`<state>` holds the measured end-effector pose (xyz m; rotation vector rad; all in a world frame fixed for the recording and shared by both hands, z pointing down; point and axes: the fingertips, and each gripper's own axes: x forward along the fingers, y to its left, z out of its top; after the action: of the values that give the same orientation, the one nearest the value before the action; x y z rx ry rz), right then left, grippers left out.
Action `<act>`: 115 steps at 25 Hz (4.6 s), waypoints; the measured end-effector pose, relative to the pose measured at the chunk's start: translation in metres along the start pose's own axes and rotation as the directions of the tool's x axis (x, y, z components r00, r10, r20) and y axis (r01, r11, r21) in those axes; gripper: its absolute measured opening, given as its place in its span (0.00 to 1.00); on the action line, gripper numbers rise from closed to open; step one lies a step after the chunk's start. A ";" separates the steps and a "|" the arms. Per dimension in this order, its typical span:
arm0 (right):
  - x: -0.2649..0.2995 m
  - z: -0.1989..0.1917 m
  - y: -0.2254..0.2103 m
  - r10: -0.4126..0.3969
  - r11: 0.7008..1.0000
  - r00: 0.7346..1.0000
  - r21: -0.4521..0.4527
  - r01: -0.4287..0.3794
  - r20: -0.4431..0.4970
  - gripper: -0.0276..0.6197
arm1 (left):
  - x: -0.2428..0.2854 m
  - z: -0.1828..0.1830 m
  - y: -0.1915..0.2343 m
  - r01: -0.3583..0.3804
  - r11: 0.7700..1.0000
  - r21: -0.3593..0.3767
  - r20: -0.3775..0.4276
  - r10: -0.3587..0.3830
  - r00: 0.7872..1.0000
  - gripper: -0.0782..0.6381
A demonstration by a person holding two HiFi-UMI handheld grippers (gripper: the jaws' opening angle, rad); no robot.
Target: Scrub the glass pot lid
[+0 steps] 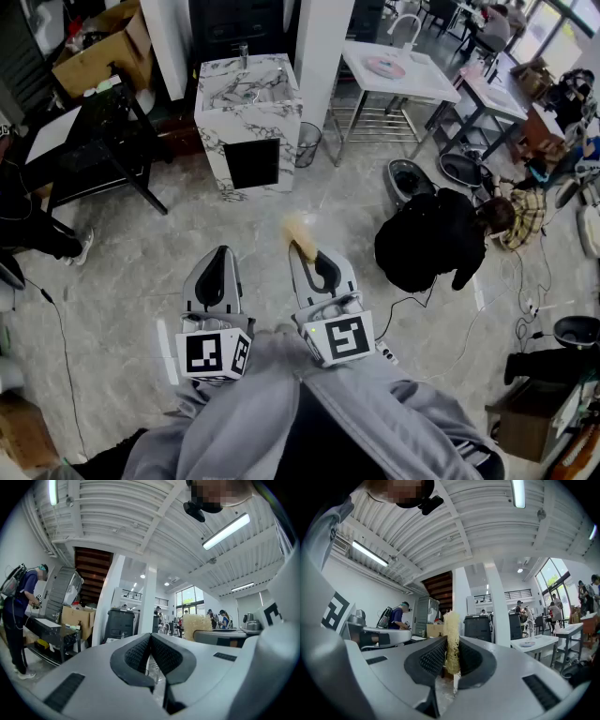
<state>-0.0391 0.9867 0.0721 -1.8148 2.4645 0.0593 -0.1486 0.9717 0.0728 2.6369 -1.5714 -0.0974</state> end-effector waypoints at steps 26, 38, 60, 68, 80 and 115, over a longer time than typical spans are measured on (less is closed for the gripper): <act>0.114 -0.036 -0.047 0.002 0.999 1.000 0.033 -0.001 -0.018 0.14 | 0.112 -0.027 0.069 -0.021 1.000 -0.018 -0.010 0.021 1.000 0.13; 0.319 -0.056 -0.069 -0.090 0.995 0.993 0.041 0.093 -0.074 0.14 | 0.282 -0.016 0.211 0.058 0.998 -0.028 -0.040 -0.059 0.997 0.13; 0.501 -0.102 -0.110 -0.134 0.990 0.987 0.037 0.138 -0.087 0.14 | 0.436 -0.042 0.316 0.140 0.988 -0.060 -0.040 -0.143 0.989 0.13; 0.598 -0.116 -0.163 -0.028 0.999 0.998 0.018 0.029 -0.064 0.14 | 0.521 -0.055 0.351 0.040 0.997 -0.063 -0.016 -0.042 0.999 0.13; 0.756 -0.132 -0.315 0.144 0.989 0.985 0.051 -0.140 -0.090 0.14 | 0.707 -0.041 0.360 -0.145 0.989 -0.013 -0.001 0.145 0.989 0.13; 0.909 -0.269 -0.322 0.246 0.962 0.911 -0.028 -0.270 -0.330 0.14 | 0.855 -0.222 0.446 -0.042 0.998 -0.053 -0.375 0.019 0.927 0.13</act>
<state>-0.0115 0.0048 0.2657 -1.6212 2.9568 -0.1477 -0.1125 0.0139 0.3196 2.3992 -1.4502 0.3369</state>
